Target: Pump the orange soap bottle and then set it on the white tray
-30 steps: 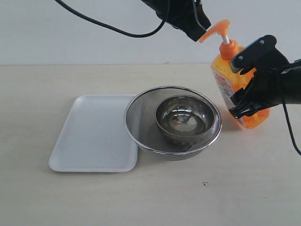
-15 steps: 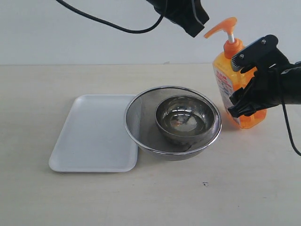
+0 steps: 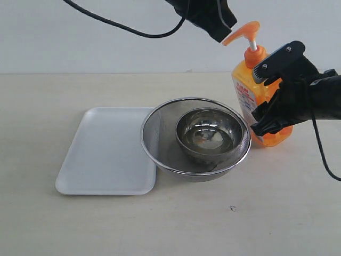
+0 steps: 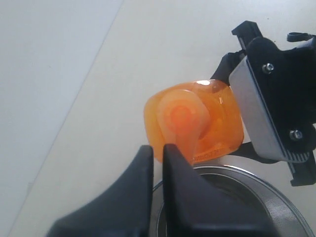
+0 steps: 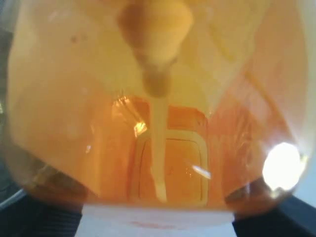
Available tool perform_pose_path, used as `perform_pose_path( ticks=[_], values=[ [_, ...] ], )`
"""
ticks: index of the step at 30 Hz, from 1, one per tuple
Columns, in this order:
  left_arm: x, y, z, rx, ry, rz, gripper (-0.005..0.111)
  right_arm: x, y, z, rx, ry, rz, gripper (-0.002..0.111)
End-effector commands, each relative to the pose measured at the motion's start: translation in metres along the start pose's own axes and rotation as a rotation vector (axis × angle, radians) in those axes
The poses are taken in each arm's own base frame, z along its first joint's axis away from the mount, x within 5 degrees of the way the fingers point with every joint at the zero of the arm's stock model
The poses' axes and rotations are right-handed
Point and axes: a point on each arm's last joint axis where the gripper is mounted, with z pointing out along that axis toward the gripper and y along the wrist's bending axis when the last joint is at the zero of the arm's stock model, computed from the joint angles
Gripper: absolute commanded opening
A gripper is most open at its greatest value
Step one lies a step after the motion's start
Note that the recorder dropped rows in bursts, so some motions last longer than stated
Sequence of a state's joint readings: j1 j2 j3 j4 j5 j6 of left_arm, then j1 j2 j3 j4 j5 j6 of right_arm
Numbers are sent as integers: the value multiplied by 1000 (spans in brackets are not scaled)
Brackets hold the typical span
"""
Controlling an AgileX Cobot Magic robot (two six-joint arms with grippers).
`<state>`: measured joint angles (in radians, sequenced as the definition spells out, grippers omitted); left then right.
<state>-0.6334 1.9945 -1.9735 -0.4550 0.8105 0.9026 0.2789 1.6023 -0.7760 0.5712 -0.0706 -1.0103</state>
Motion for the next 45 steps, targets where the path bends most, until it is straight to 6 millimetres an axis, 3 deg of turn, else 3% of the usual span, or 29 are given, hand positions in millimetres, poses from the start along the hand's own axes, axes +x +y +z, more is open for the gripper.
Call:
perform_pose_path(
  ticks=[1, 10, 18, 34, 45],
  values=[
    [-5, -1, -5, -4, -12, -1, 5, -5, -3, -4, 11, -20, -16, 0],
    [-7, -1, -8, -12, -29, 19, 5, -5, -3, -4, 19, -25, -16, 0],
    [-23, 0, -29, -58, -114, 24, 5, -5, -3, -4, 19, -25, -16, 0],
    [-32, -3, -30, -28, -213, 38, 5, -5, -3, -4, 17, -24, -16, 0],
    [-26, -6, -21, 15, -181, 0, 5, -5, -3, -4, 19, -25, -16, 0]
  ],
)
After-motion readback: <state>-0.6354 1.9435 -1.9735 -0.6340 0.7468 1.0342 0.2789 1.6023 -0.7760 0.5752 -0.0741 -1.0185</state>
